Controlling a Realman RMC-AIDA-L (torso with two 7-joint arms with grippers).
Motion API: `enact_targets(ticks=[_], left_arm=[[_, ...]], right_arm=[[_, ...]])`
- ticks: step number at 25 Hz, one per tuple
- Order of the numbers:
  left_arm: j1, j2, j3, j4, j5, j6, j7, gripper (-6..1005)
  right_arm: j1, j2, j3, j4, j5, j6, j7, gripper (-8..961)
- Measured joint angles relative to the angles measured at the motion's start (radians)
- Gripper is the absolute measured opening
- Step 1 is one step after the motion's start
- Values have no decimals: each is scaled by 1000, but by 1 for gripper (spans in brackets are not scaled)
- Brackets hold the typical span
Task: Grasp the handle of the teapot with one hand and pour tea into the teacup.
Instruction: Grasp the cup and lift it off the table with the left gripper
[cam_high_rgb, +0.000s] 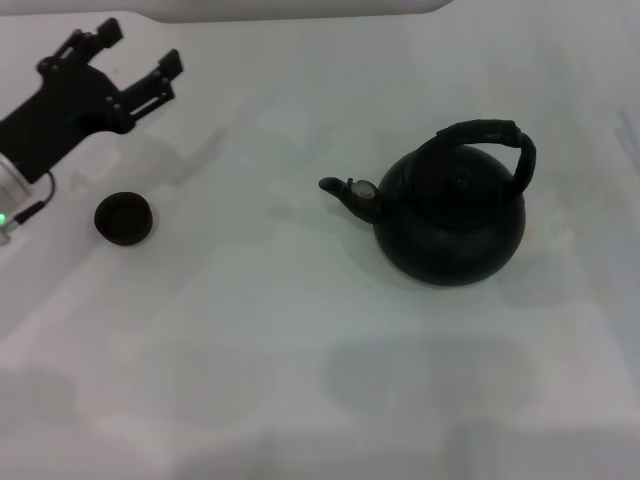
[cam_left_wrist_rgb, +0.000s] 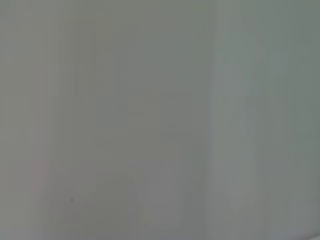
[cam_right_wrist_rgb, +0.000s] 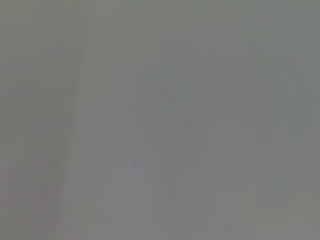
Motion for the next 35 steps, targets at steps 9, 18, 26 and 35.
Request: enact_targets(ticks=[9,18,26,35], left_arm=[[-6,-6,0,135,-2,-38,-120,881],[-37,-2,2,221,0,-18,-254,881],[-30,-5,3,163,-7,17,-139,880],[-32,-2,28,137,12,86,-173,881]], right_arm=[[15,4,5,-1,0,0,0,815],[18,4,2,8,0,0,1,815],[7,3,0,13,0,0,1,815],[5,0,0,5,0,57,-6,815]])
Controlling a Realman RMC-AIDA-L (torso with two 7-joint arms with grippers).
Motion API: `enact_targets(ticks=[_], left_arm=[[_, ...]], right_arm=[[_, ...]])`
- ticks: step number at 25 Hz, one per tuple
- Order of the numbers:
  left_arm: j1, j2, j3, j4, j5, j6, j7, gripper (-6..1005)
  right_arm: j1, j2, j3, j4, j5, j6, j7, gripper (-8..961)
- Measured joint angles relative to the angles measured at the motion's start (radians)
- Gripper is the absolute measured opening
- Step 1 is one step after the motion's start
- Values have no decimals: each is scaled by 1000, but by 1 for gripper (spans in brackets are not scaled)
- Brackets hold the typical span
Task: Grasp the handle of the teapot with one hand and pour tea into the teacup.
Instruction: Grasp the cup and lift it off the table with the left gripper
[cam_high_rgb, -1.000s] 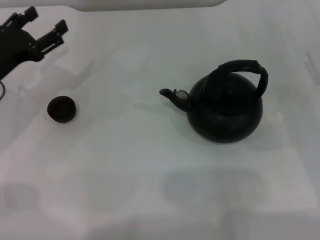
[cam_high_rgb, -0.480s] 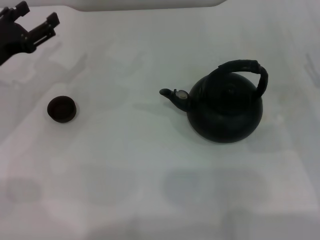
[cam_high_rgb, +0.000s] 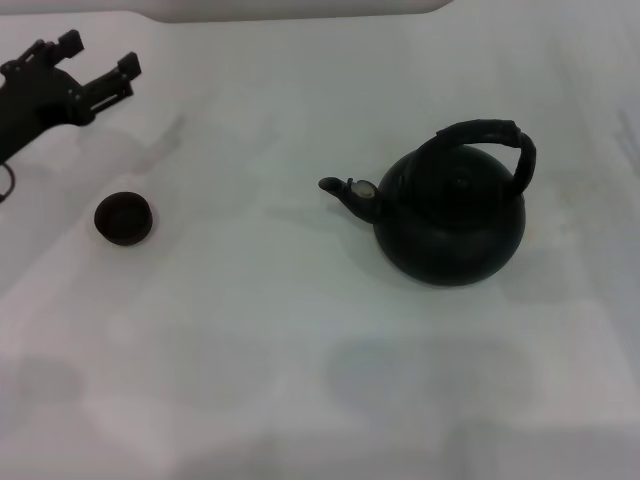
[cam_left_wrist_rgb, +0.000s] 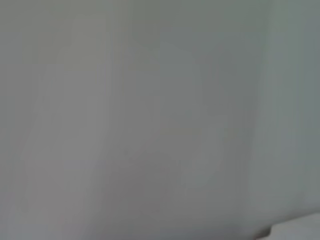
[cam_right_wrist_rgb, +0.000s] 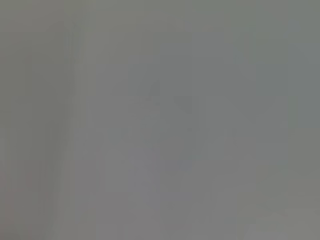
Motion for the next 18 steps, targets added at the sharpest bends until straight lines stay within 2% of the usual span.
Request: enact_targets(ticks=[1,2,5,6,8,9,10,12,14,15,18], left_arm=[[0,0,0,0,0,0,0,881],[-17,1,83,91,-6,-2,-141,881],[-29,0,151,174,-8,-5,-253,881],[-34,-2,270,261,-9,-6,-377,881],[-34,-4,356,327,-19,-8,-469,881],[-34,-4,356,327,-19,-8,-469,881],[-25,-5,440,384,-39,-7,-553,881],[-7,-7,536,435,-64,-5,-639,882],[39,-7,706,526,-111,15,-786,882],[39,-7,706,526,-111,15,-786,882],[114,-6,919,653,-146,65,-971,881]], right_arm=[[2,0,0,-3,0,12,-1,815],[4,0,0,-6,0,22,-1,815],[8,0,0,-15,-1,36,-1,815],[9,0,0,-17,-1,39,-2,815],[11,0,0,-24,-1,49,-2,815],[13,0,0,-28,-1,54,-2,815],[14,0,0,-30,-1,58,-2,815],[19,0,0,-31,-2,68,-2,815],[24,0,2,-32,-2,80,-2,815],[26,0,2,-35,-2,87,-2,815],[32,0,1,-48,-2,116,0,815]])
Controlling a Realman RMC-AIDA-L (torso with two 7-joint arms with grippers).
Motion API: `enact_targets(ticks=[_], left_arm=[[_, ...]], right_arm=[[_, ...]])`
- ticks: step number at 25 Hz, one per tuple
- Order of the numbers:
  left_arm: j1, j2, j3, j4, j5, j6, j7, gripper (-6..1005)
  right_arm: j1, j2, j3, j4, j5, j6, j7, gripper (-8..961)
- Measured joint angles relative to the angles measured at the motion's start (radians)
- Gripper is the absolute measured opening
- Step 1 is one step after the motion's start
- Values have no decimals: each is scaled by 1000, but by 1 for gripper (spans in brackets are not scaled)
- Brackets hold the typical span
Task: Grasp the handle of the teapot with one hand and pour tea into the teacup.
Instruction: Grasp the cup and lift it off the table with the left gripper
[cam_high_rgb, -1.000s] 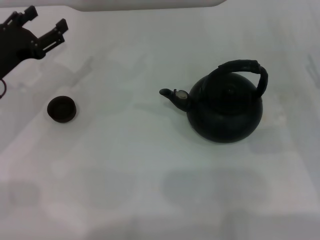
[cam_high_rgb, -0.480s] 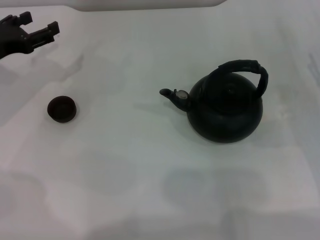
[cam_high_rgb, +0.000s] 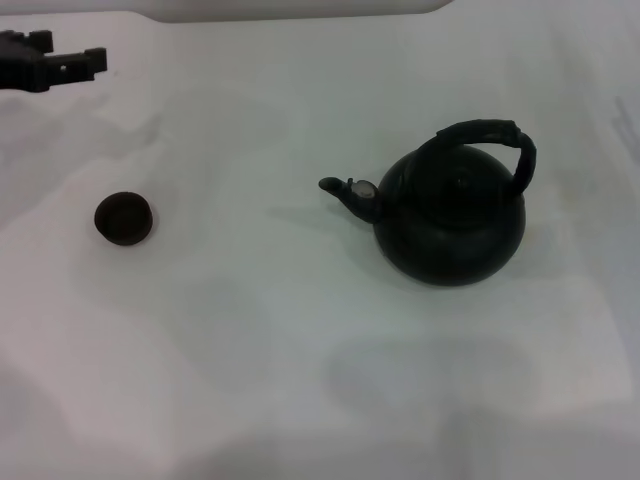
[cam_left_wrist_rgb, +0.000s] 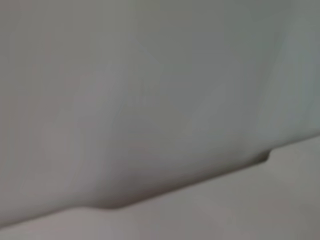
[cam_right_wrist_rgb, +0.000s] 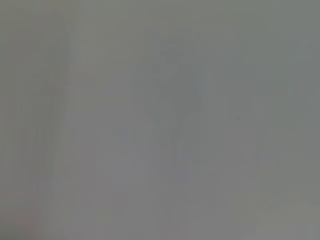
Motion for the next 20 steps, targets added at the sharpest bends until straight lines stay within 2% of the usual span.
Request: enact_targets(ticks=[1,4,5,6,9,13,20], left_arm=[[40,2,91,62,-7,24,-81,880],[103,5,216,170,-13,54,-230,877],[103,5,216,170,-13,54,-230,876],[139,7,274,256,-4,40,-362,875],[154,13,290,330,26,-19,-491,876],[145,15,290,368,84,-89,-615,876],[65,30,292,350,272,-260,-794,875]], right_arm=[[2,0,0,-4,0,9,1,815],[8,1,0,-6,0,21,2,815],[8,1,1,-6,0,22,2,815],[9,1,2,-7,0,23,2,815],[9,1,1,-7,0,23,0,815],[8,1,0,-7,0,23,-1,815],[-3,-1,-1,-7,0,24,-2,815]])
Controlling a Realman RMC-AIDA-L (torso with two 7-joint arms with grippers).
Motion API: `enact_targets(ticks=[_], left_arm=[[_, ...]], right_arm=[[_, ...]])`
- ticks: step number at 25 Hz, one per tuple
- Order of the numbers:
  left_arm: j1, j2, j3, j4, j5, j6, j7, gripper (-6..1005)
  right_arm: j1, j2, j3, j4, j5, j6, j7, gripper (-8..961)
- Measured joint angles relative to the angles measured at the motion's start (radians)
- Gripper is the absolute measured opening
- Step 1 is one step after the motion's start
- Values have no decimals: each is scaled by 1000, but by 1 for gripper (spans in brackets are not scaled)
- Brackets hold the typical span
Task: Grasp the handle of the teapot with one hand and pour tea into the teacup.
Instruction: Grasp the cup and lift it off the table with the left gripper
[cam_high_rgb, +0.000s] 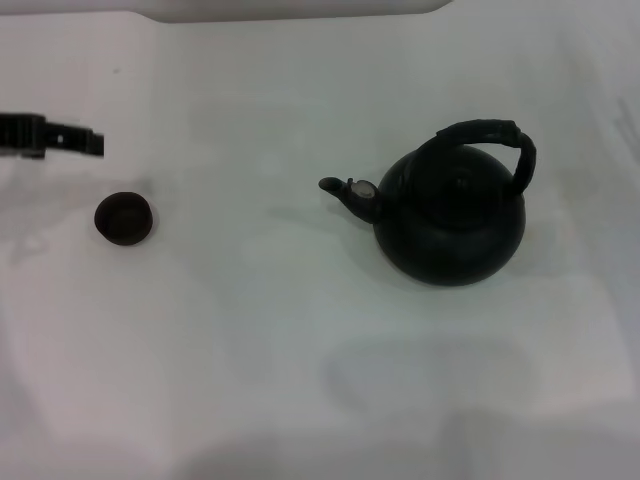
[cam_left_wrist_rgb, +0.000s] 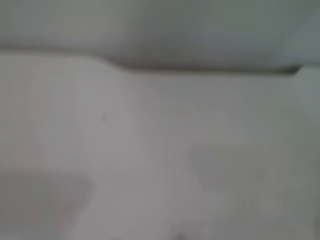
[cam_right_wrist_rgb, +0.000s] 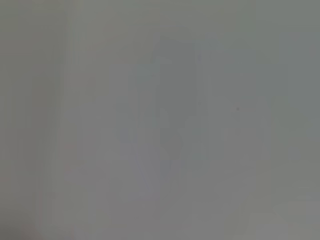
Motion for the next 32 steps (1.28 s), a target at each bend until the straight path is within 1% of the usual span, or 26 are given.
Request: enact_targets(ticks=[1,2,3,7,12,20,25,28,32], left_arm=[[-20,10,-3,-30,18,-32,-20,875],[-20,10,-3,-30,18,-32,-20,875],[-44,22,-15,-71,19,-63,-30,876],[-70,30,-40,-123,20,-93,-33,878],[-73,31,-43,-125,45,-104,-53,882],[-86,24,-38,-129,154,-111,-73,885],[-101,21,-42,-144,163,-96,-63,884],[-119,24,-41,-186,169,-83,-59,884],[-158,28,-36,-269,177,-48,-45,883]], right_arm=[[-1,0,0,0,0,0,0,815],[-2,-1,0,0,0,1,-1,815],[-2,-1,0,0,0,3,-1,815],[-3,-1,0,0,0,14,-2,815],[-5,-1,0,0,0,31,-2,815],[-10,-2,5,0,2,31,-2,815],[-10,-2,4,2,2,31,-2,815],[-10,-1,2,5,2,29,-2,815],[-11,-1,3,9,2,26,-2,815]])
